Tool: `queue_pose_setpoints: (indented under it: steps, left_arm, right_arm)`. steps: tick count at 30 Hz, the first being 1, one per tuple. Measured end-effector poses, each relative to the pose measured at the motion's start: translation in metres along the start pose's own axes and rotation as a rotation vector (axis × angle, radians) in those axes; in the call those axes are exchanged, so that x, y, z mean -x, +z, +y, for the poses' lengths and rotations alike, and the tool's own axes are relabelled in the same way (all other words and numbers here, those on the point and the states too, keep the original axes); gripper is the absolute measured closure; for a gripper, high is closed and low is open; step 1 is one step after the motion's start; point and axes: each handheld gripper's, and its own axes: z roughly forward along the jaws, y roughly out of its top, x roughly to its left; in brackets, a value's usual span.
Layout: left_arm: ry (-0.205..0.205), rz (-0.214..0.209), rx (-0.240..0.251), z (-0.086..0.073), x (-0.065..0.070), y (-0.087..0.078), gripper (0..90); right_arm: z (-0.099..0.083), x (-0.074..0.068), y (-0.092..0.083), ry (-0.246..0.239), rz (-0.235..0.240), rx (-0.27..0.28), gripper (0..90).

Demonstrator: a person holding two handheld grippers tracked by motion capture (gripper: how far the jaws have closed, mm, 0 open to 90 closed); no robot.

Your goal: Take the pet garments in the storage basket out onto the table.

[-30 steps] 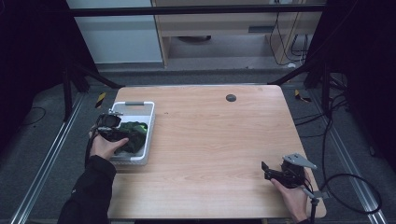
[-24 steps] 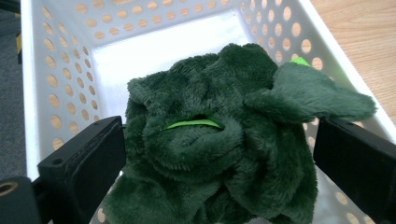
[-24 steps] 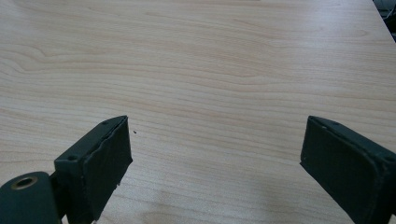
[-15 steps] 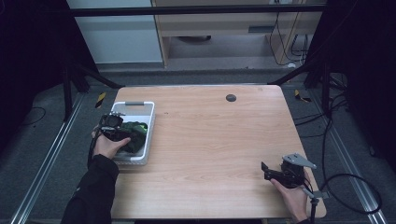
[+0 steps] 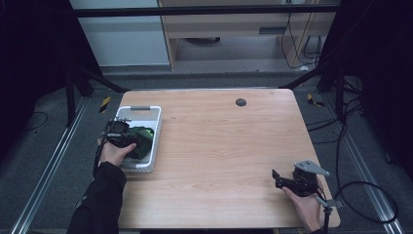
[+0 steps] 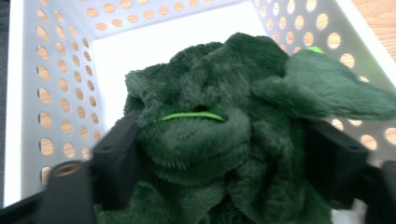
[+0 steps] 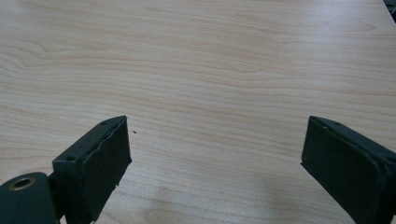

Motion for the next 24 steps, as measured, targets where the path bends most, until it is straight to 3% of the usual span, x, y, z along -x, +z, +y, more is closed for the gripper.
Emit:
queue_pose_setpoints:
  steps: [10,14,24]
  left_arm:
    - [-0.055,-0.022,-0.01,-0.002,-0.0026,-0.0029,51.7]
    - [-0.057,-0.028,-0.011,-0.0025,-0.0014,-0.0033,60.5]
    - [-0.056,-0.025,0.008,-0.0036,0.0021,-0.0069,72.7]
  right_arm:
    - [-0.0002,0.0,0.0006,0.0,0.005,-0.005,8.0]
    - [-0.0002,-0.0003,0.0006,0.002,0.009,-0.009,8.0]
    - [-0.0007,-0.0001,0.0015,-0.005,0.01,-0.013,8.0]
